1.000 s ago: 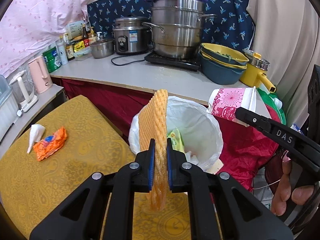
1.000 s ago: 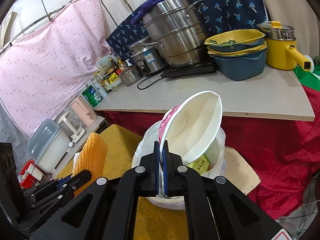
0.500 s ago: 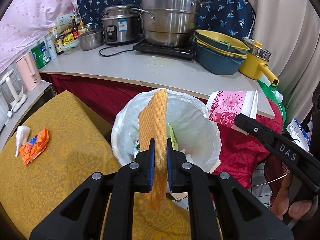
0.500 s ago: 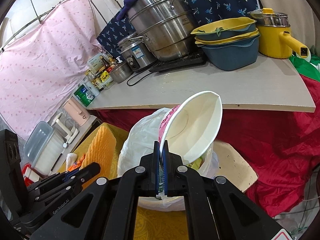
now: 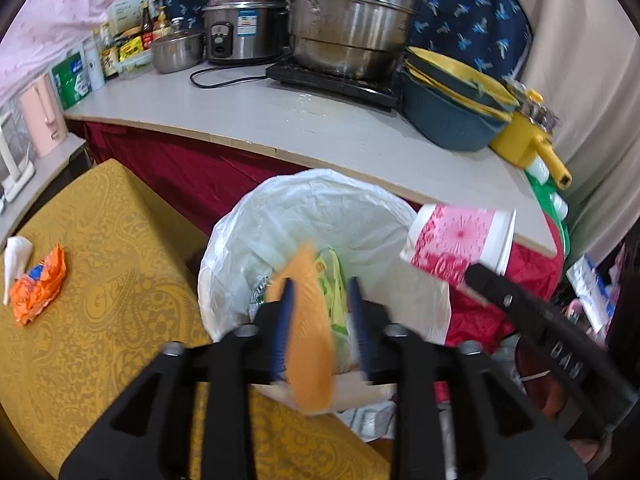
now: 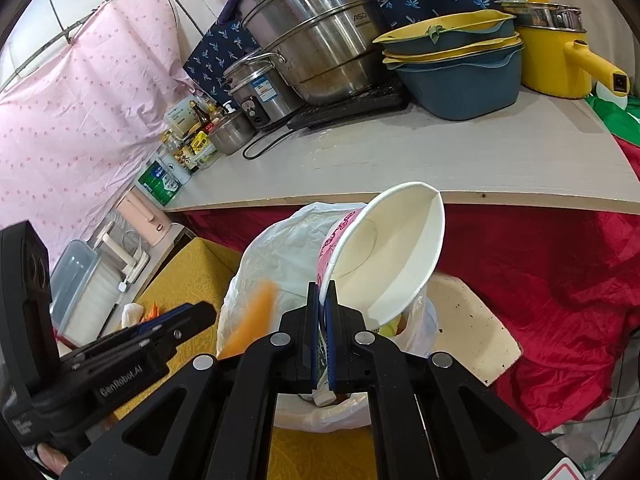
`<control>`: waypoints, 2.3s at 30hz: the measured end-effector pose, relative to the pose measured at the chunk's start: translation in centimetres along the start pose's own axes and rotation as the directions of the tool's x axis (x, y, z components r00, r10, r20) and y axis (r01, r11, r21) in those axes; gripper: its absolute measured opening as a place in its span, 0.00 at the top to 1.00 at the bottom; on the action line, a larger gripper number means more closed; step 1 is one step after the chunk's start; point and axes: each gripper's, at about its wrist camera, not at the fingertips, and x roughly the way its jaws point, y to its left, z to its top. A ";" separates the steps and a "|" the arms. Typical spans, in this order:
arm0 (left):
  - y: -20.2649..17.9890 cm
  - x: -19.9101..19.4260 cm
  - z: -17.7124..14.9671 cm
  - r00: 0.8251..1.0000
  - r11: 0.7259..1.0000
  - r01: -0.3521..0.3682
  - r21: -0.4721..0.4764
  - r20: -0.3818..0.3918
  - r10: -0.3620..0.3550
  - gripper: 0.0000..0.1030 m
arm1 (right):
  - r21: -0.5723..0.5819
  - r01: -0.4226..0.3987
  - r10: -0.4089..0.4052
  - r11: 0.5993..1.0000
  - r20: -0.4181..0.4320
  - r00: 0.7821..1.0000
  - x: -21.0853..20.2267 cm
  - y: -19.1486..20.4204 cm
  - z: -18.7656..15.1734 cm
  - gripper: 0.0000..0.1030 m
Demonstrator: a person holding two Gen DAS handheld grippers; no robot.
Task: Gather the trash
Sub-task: 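Open both grippers over the bin, dropping the sleeve and the cup, then move both grippers back toward the white tissue and orange packet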
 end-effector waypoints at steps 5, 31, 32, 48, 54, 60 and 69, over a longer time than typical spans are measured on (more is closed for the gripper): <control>1.0 -0.4 0.7 1.000 0.999 0.009 -0.047 0.029 -0.007 0.46 | -0.017 -0.015 0.014 1.000 -0.020 1.000 1.1 0.9 0.0 0.96; 8.0 -6.8 -2.5 0.987 0.982 -0.123 -0.140 0.086 0.136 0.24 | -0.110 -0.062 0.065 0.992 0.016 0.998 -1.0 8.3 -0.1 0.67; 8.4 -7.4 -2.7 0.985 0.981 -0.130 -0.147 0.094 0.145 0.23 | -0.114 -0.064 0.067 0.991 0.022 0.998 -1.2 8.8 -0.2 0.65; 15.5 -14.0 -6.0 0.956 0.944 -0.216 -0.248 0.144 0.256 0.22 | -0.213 -0.137 0.135 0.967 -0.022 0.991 -1.2 17.8 -3.3 0.61; 18.6 -16.0 -7.3 0.942 0.924 -0.247 -0.293 0.153 0.300 0.18 | -0.246 -0.166 0.158 0.955 -0.049 0.986 -0.6 21.0 -4.6 0.58; 21.7 -17.5 -8.5 0.926 0.902 -0.279 -0.331 0.155 0.344 0.16 | -0.279 -0.192 0.174 0.941 -0.086 0.981 0.8 24.4 -6.5 0.58; 26.5 -18.4 -10.4 0.908 0.869 -0.332 -0.368 0.124 0.399 0.16 | -0.311 -0.228 0.184 0.923 -0.165 0.969 4.6 29.3 -9.6 0.56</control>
